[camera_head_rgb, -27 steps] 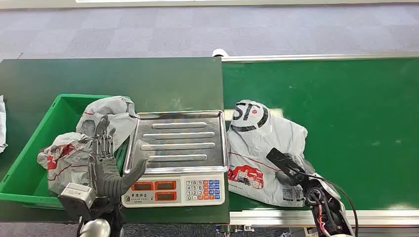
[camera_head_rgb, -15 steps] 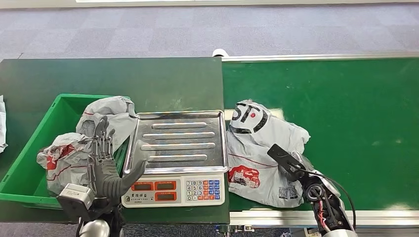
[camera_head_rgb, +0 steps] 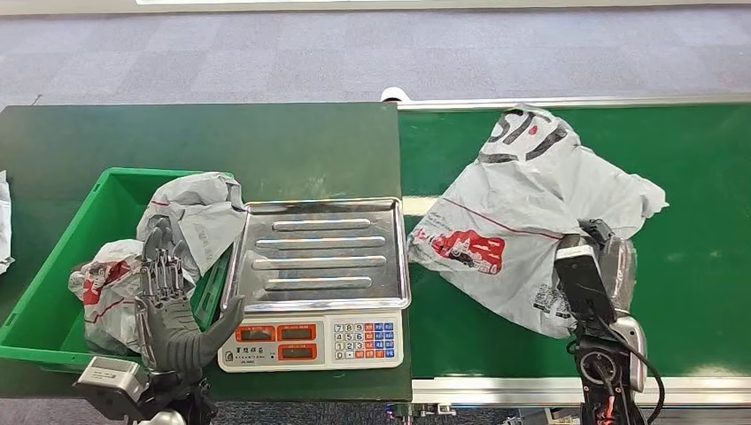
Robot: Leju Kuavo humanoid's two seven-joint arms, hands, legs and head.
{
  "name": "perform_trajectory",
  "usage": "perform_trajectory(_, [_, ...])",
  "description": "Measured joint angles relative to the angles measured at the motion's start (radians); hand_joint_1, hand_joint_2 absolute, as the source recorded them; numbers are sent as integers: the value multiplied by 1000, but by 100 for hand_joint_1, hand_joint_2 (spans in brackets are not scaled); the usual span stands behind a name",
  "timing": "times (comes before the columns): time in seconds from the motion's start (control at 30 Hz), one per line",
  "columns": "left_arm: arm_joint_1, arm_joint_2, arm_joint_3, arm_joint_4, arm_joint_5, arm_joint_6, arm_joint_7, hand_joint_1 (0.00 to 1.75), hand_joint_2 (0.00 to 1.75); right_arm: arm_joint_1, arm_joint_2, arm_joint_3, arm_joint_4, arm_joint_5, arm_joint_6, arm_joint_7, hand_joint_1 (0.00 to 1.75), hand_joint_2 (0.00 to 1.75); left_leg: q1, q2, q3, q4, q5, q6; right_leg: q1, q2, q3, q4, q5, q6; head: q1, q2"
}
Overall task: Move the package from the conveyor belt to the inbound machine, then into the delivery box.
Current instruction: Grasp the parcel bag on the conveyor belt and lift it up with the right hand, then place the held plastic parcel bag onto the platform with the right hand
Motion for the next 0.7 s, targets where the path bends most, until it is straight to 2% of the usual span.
perform_trajectory(0.07, [-1, 0, -1, 0, 4, 0, -5, 0, 175, 6, 4, 0, -38, 7, -45, -27, 175, 175, 0, 0, 0, 0, 0, 0, 0, 0, 0, 0, 0, 0, 0, 0])
perform_trajectory(0.13, [-6, 0, -3, 3, 6, -2, -8, 0, 175, 3, 5, 9, -63, 15, -40, -35, 175, 175, 0, 0, 0, 0, 0, 0, 0, 0, 0, 0, 0, 0, 0, 0])
perform_trajectory(0.2, [-16, 0, -6, 7, 8, -8, -10, 0, 175, -17, 5, 33, -70, 23, 30, -32, 175, 175, 0, 1, 0, 0, 0, 0, 0, 1, 1, 0, 0, 0, 0, 0])
perform_trajectory(0.3, [-43, 1, -12, 18, 10, -26, -11, 0, 175, -78, 2, 96, -52, 35, 196, -26, 175, 175, 0, 2, 1, 0, 1, 0, 0, 2, 1, 0, 1, 0, 0, 0])
perform_trajectory(0.47, [-93, 2, -26, 45, 12, -56, 0, 0, 175, -219, 15, 224, 82, 33, 425, -53, 175, 175, 0, 2, 2, 0, 1, 0, 0, 2, 2, 1, 1, -1, 0, 0])
perform_trajectory(0.53, [-115, 2, -33, 58, 12, -61, 6, 0, 175, -272, 29, 280, 161, 34, 470, -69, 175, 175, 0, 2, 2, 0, 1, 0, 1, 2, 2, 1, 1, -1, 0, 0])
perform_trajectory(0.7, [-137, 2, -41, 81, 12, -62, 10, 0, 175, -343, 59, 357, 289, 35, 479, -84, 175, 175, 0, 1, 1, 0, 1, 0, 1, 2, 1, 1, 1, -1, 0, 0])
